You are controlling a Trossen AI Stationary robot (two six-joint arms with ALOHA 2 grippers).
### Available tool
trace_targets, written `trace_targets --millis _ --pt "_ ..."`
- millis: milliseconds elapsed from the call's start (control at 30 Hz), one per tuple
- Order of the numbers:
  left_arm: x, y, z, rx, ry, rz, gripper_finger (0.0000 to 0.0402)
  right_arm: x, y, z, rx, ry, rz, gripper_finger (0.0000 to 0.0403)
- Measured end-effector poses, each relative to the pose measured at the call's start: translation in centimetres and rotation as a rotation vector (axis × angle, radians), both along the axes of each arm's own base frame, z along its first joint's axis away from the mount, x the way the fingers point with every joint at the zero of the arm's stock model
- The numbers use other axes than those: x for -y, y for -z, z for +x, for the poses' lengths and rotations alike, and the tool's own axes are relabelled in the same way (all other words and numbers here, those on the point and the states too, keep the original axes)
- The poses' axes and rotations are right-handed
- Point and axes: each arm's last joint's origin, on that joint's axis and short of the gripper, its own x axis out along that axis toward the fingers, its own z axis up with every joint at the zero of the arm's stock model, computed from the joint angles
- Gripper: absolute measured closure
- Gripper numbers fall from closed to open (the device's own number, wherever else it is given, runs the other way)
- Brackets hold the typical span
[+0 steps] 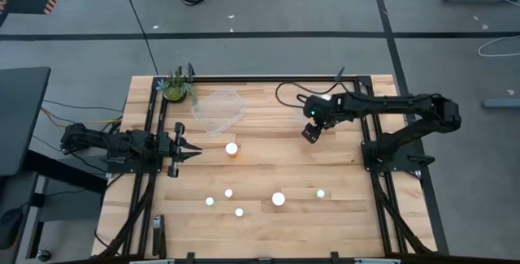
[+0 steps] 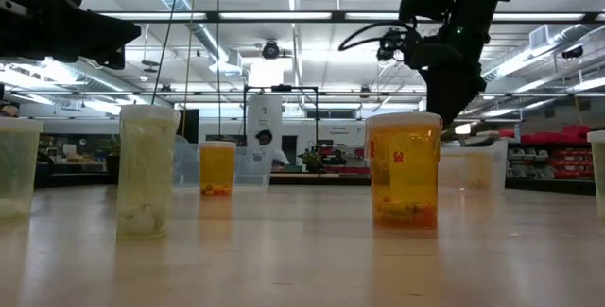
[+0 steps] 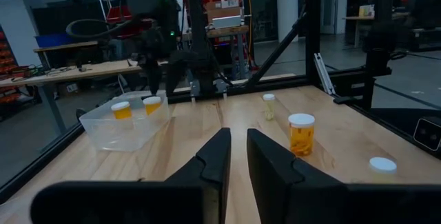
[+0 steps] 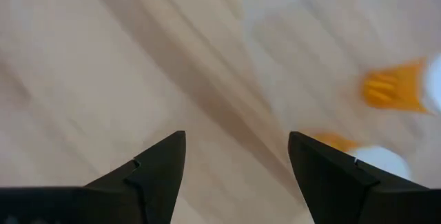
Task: Pick and place medicine bottles into bin by pill shape (circle, oval)
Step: Put the big orange pill bottle into the right transparent bin
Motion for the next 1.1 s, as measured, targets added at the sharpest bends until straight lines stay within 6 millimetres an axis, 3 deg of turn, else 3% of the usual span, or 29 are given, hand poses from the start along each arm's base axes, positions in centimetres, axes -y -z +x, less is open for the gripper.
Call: trace_targets --millis 200,600,1100 --pt "0.0 0.0 0.0 -0.001 0.000 0.000 0.0347 -2.5 0.9 1.7 0.018 -0.074 0.015 0.0139" --pt "0.0 0.0 0.0 0.001 0.000 0.000 0.0342 -7.6 4.5 5.0 -0.048 -0.211 0.055 0.0139" --pt "0.0 0.0 0.0 0.000 0.000 0.000 0.0343 -14.8 2.5 12.0 0.037 -0.438 0.005 0.0139"
